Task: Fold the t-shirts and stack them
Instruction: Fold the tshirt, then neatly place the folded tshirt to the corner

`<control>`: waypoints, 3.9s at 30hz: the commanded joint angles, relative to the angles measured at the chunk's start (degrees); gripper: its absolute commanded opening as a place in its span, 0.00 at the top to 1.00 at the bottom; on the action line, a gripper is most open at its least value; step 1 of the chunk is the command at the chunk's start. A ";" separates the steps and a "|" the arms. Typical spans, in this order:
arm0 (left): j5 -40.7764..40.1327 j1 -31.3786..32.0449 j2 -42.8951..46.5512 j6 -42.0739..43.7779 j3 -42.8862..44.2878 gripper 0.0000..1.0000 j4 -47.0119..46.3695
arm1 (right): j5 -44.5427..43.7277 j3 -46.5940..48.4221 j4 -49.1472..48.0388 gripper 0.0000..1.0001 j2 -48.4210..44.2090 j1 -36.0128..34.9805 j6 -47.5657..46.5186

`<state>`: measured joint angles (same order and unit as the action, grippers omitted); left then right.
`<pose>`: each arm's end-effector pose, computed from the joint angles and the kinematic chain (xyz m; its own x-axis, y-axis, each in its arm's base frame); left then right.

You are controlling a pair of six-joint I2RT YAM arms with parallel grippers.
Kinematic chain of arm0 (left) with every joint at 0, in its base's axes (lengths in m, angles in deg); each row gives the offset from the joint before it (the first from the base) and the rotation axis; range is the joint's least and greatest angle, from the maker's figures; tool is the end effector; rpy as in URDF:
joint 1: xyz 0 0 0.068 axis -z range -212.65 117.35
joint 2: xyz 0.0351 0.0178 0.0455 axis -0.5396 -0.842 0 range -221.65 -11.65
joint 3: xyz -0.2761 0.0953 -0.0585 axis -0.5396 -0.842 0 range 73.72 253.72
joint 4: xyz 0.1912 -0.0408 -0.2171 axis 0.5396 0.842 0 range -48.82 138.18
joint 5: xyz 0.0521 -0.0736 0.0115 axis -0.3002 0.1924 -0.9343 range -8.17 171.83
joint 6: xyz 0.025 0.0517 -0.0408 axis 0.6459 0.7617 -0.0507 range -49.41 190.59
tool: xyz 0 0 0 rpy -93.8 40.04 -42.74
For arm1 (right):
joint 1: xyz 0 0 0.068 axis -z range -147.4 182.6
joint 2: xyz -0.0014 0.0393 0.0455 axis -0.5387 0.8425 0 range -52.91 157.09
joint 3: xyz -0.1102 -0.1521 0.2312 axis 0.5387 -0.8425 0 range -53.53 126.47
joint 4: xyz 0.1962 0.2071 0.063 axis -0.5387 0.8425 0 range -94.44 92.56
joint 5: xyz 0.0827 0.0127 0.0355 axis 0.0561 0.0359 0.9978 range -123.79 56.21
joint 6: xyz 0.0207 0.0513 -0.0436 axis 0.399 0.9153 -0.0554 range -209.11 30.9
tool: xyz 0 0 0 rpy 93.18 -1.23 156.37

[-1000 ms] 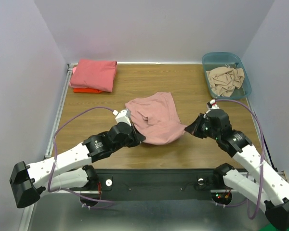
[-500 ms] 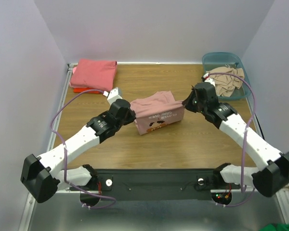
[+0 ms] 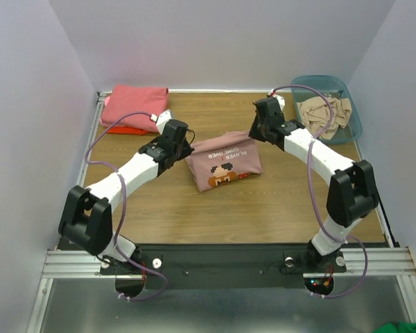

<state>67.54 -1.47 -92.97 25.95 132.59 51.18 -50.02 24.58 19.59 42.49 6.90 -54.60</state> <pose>0.3198 -0.1768 0.2798 -0.5540 -0.4607 -0.6935 -0.0923 0.8618 -0.4987 0.3919 0.1708 0.2915 -0.6189 0.3058 -0.7235 0.1499 0.9502 0.2734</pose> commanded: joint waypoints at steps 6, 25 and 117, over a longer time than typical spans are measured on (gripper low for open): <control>0.83 -5.07 -11.03 3.33 8.09 1.00 -0.68 | 3.56 7.40 -7.07 0.99 10.75 4.42 -5.41; 11.19 -6.13 -10.09 4.39 0.58 0.02 -4.79 | 10.69 -8.18 -7.16 0.00 -2.03 6.18 -3.75; -3.91 -28.89 -43.56 72.42 72.17 1.00 6.88 | 7.01 -45.50 -8.04 0.00 -24.65 6.27 -2.25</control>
<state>65.25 -28.38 -133.84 97.55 202.69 63.86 -42.35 -22.57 13.19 16.19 13.29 -57.40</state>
